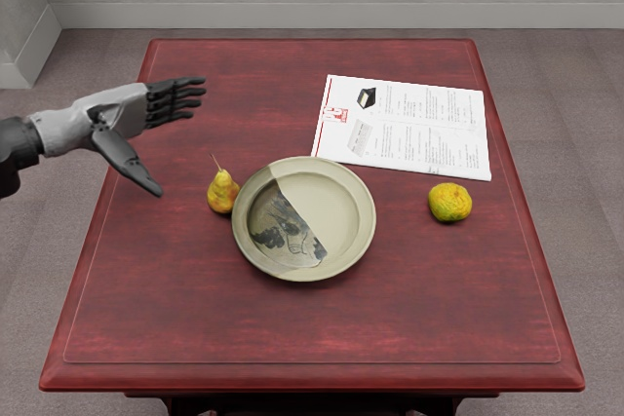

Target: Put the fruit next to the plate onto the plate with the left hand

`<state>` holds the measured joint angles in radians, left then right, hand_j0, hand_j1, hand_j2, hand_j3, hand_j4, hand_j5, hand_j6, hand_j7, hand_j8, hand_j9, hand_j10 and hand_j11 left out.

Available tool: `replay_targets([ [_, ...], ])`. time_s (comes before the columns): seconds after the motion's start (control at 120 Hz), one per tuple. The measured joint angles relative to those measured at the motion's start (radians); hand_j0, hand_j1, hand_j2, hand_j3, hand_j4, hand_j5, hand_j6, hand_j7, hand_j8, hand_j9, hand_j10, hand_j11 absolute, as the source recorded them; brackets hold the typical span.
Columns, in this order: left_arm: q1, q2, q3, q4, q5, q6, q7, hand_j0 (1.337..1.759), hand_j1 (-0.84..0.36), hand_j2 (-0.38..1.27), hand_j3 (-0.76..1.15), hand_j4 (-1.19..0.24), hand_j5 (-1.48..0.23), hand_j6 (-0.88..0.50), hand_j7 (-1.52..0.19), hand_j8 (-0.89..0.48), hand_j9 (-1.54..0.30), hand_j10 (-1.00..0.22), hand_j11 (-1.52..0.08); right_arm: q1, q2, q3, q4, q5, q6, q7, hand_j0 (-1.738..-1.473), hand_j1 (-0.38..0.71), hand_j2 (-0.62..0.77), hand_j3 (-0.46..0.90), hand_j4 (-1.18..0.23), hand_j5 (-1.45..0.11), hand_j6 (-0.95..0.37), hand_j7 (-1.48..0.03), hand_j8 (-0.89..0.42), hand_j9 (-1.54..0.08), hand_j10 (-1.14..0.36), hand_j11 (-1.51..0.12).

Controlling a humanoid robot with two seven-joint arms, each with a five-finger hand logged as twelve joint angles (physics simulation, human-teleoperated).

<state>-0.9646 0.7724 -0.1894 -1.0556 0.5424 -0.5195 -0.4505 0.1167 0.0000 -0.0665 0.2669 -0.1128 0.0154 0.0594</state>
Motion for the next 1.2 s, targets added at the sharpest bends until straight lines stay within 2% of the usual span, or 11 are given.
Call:
replay_targets([
  [0.1,0.027,-0.005,0.02,-0.002,0.003,0.082,-0.06,1.658,0.33,0.01,0.0,-0.02,-0.02,-0.02,-0.02,-0.02,-0.02,-0.02,-0.02,0.0,0.0,0.0,0.0,0.0,0.0,0.0,-1.658,-0.33,0.0,0.0,-0.01,-0.02,-0.01,-0.02,-0.01,-0.02,-0.01,-0.02],
  [0.25,0.044,-0.019,0.038,-0.007,0.002,0.13,-0.088,1.658,0.34,0.0,0.0,-0.01,-0.01,-0.01,-0.01,-0.01,-0.01,-0.01,-0.01,0.0,0.0,-0.001,0.0,0.0,0.0,0.0,-1.658,-0.33,0.0,0.0,-0.01,-0.02,-0.01,-0.02,-0.01,-0.02,-0.01,-0.02],
  [0.433,0.083,-0.03,0.064,-0.007,0.005,0.204,-0.094,1.658,0.34,0.01,0.0,-0.01,-0.01,-0.01,-0.01,-0.01,-0.01,-0.01,-0.01,0.0,0.0,0.0,0.0,0.0,0.0,0.0,-1.658,-0.33,0.0,0.0,-0.01,-0.02,-0.01,-0.02,-0.01,-0.02,-0.01,-0.02],
  [0.75,0.108,-0.084,0.088,-0.001,0.014,0.338,-0.102,1.658,0.29,0.02,0.0,-0.06,-0.07,-0.06,-0.07,-0.06,-0.07,-0.06,-0.07,0.0,0.0,0.0,0.0,0.0,0.0,0.0,-1.658,-0.33,0.0,0.0,-0.01,-0.02,-0.01,-0.02,-0.01,-0.02,-0.01,-0.02],
  [1.2,0.105,-0.158,0.12,0.012,0.058,0.405,-0.087,1.658,0.07,0.05,0.0,-0.23,-0.3,-0.23,-0.3,-0.23,-0.3,-0.23,-0.3,0.0,0.0,0.0,0.0,0.0,0.0,0.0,-1.658,-0.33,0.0,0.0,-0.01,-0.02,-0.01,-0.02,-0.01,-0.02,-0.01,-0.02],
])
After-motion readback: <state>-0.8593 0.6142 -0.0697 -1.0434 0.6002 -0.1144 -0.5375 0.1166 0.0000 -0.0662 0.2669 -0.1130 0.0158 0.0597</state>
